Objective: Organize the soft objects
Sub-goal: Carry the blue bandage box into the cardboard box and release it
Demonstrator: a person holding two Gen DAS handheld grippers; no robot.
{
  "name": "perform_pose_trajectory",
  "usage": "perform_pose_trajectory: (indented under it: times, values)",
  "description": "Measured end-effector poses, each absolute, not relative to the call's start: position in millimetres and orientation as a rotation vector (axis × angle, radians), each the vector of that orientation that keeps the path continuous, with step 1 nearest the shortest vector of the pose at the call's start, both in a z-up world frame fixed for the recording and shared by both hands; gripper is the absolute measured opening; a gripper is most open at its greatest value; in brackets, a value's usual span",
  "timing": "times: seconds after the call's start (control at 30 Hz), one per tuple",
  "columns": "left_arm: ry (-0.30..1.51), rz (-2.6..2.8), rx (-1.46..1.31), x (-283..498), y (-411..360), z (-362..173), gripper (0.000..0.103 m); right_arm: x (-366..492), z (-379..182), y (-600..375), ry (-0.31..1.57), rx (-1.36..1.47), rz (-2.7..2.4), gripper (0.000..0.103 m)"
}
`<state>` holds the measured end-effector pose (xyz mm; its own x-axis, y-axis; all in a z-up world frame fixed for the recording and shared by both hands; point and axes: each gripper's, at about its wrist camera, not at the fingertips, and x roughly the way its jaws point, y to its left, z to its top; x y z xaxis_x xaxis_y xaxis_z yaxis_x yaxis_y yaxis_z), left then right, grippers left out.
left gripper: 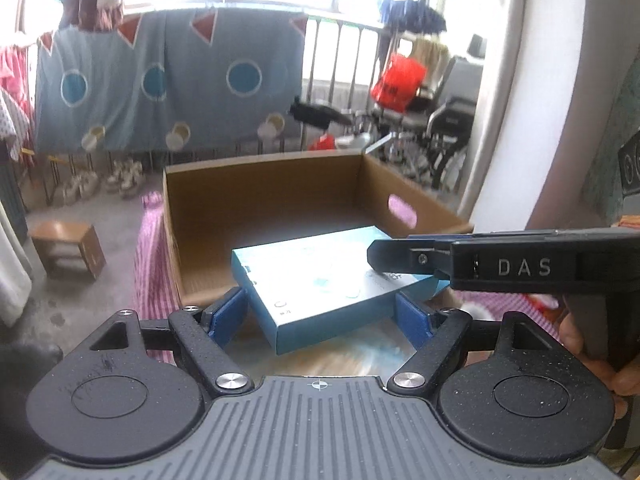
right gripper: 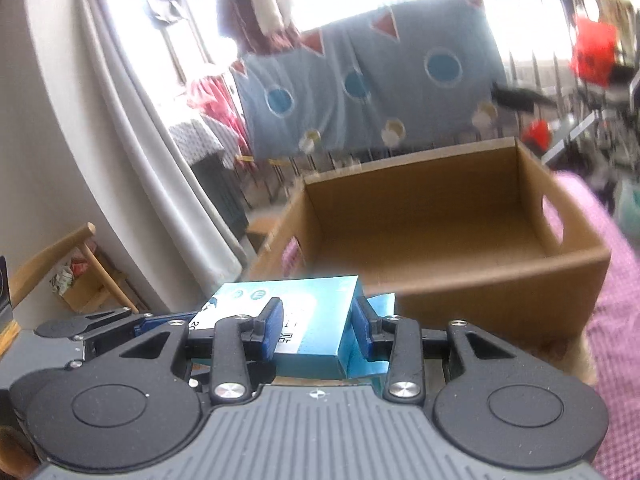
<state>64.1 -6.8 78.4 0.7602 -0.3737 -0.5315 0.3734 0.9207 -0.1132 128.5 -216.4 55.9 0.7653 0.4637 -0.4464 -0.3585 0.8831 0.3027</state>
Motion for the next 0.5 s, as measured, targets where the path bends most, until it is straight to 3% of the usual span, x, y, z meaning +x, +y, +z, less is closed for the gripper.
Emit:
perform_pose_trajectory:
  times: [0.3, 0.5]
  values:
    - [0.447, -0.359, 0.039, 92, -11, 101, 0.078, 164, 86, -217, 0.484, 0.209, 0.512, 0.04]
    - [0.465, -0.35, 0.029, 139, -12, 97, 0.078, 215, 87, -214, 0.518, 0.229, 0.518, 0.04]
